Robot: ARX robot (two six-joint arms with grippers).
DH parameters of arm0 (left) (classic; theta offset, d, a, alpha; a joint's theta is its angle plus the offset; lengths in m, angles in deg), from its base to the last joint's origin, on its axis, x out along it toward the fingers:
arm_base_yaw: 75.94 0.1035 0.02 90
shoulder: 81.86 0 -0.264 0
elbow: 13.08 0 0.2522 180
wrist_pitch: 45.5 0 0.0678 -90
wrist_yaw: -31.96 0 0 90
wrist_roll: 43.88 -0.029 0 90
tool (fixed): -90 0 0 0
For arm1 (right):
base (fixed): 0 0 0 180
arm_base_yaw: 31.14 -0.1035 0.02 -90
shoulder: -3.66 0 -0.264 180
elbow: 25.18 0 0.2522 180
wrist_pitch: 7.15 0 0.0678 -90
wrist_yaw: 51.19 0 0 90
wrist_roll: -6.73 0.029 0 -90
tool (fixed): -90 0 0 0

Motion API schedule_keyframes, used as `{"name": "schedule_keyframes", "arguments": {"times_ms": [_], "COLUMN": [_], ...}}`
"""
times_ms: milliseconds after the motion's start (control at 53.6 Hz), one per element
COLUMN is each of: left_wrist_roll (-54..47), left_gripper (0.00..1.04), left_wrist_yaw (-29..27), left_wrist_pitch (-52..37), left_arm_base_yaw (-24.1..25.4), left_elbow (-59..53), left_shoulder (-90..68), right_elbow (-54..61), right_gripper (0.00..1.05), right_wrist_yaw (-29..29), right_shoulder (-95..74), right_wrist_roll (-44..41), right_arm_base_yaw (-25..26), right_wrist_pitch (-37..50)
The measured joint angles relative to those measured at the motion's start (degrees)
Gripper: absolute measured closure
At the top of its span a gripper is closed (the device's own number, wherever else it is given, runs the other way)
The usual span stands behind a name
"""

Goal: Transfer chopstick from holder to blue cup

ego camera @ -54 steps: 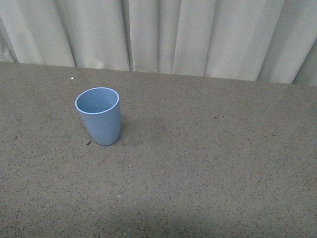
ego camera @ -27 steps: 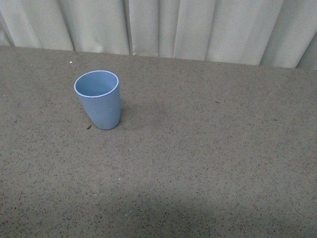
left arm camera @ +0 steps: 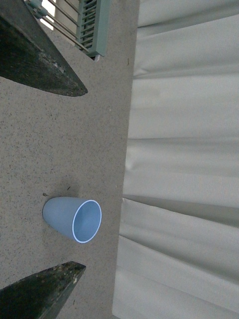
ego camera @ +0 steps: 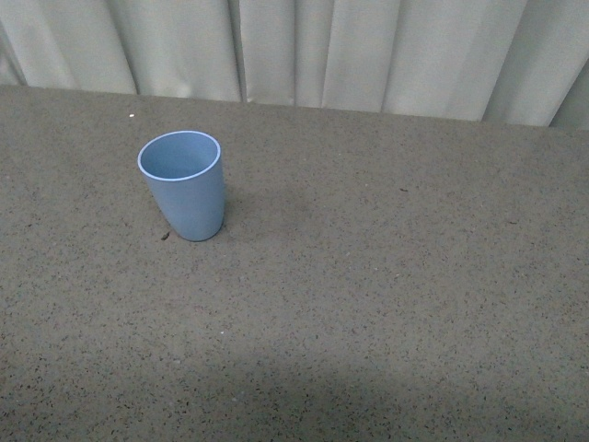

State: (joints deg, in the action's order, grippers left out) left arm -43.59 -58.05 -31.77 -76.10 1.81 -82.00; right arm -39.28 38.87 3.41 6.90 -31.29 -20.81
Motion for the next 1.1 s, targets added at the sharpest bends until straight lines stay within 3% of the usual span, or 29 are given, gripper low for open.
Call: {"name": "schedule_keyframes", "arguments": {"times_ms": [634,671,746,802,932,1100], "left_wrist_roll": [0.0,1.5,10.3,16.9,25.1,30.6], "left_gripper": [0.07,0.07,0.07,0.07,0.07,0.07], "left_wrist_yaw": [0.0,2.8,14.2,18.3,17.4,10.6], "left_wrist_pitch": [0.0,2.1,13.5,15.7,10.3,-0.6], "left_arm_base_yaw": [0.0,0.8,2.8,2.3,-0.6,-6.3], "left_elbow": [0.0,0.6,5.4,7.0,9.5,16.0], "left_shoulder": [0.0,-1.1,-9.2,-15.7,-27.3,-47.0], "right_elbow": [0.0,0.0,0.0,0.0,0.0,0.0], "right_gripper": [0.09,0.09,0.09,0.09,0.09,0.09], "right_wrist_yaw": [0.0,0.0,0.0,0.0,0.0,0.0], "right_shoulder": [0.0,0.0,0.0,0.0,0.0,0.0], "right_wrist_roll": [0.0,0.0,0.0,0.0,0.0,0.0], "right_arm_base_yaw": [0.0,0.0,0.0,0.0,0.0,0.0], "right_wrist_pitch": [0.0,0.0,0.0,0.0,0.0,0.0]}}
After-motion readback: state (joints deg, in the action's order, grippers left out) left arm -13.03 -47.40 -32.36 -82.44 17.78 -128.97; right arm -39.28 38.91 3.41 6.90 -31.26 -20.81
